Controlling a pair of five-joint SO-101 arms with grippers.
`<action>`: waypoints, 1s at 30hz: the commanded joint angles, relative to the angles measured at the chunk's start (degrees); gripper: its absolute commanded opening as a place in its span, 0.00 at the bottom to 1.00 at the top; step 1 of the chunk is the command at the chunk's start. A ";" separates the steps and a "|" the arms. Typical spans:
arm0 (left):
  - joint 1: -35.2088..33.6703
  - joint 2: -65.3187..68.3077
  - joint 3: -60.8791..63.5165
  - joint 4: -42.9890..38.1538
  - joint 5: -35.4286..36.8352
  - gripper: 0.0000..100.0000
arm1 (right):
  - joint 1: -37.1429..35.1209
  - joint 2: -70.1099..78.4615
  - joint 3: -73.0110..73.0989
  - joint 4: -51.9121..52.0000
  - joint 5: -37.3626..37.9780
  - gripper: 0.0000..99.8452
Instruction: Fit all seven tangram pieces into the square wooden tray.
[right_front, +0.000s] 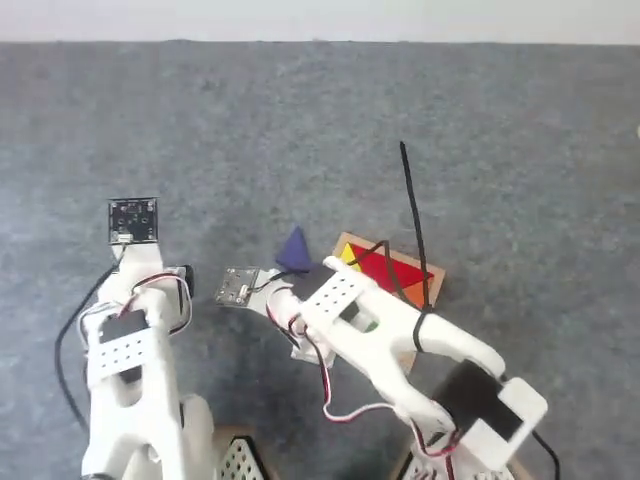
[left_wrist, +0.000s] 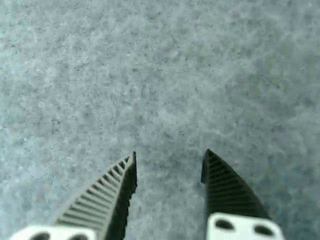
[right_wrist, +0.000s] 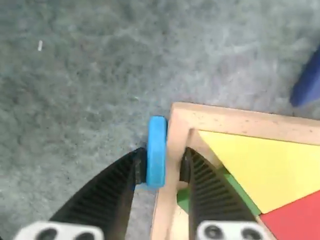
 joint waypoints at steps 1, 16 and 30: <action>-0.18 -0.70 -2.42 -0.97 0.44 0.21 | 3.74 3.03 -5.10 4.00 -0.18 0.05; 0.09 -0.35 -2.33 -1.14 0.35 0.21 | 4.35 -7.60 -12.84 18.15 2.64 0.05; 0.09 -0.35 -2.33 -1.14 0.35 0.21 | 4.00 -7.16 -10.64 11.21 -1.49 0.05</action>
